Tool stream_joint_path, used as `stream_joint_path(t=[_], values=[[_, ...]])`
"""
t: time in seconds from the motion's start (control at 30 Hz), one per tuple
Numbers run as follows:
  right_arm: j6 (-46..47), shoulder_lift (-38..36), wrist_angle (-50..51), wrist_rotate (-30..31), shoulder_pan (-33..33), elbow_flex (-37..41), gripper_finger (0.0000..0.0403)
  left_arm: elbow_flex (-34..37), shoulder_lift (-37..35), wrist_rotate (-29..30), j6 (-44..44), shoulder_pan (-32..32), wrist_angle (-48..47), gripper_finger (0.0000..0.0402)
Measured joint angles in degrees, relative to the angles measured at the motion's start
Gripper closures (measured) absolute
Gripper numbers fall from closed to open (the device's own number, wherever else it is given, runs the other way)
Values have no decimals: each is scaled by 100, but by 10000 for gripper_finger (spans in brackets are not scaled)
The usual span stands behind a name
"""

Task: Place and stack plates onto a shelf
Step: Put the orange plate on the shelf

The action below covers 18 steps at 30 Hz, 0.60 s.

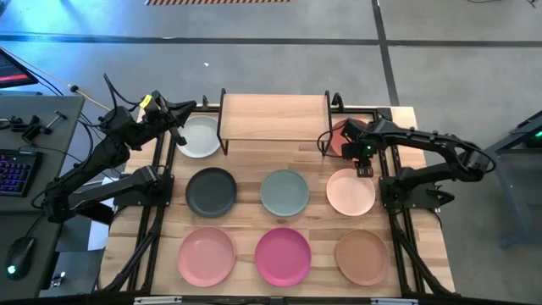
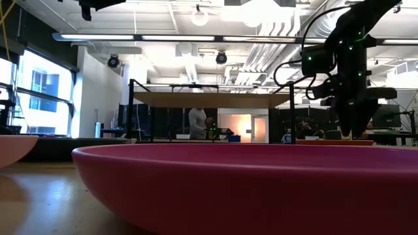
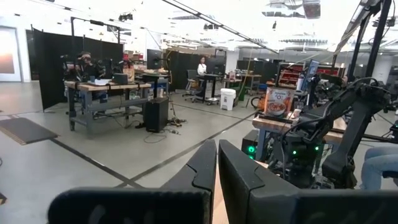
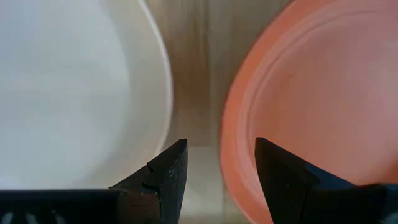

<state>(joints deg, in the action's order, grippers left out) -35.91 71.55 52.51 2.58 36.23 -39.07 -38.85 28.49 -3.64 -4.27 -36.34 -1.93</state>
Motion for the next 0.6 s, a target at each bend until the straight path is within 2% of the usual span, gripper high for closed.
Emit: stream_joint_path(t=[0.6], values=[[3, 2, -673, 64, 0, 590, 236, 0, 305, 9, -4, 0, -2, 394]])
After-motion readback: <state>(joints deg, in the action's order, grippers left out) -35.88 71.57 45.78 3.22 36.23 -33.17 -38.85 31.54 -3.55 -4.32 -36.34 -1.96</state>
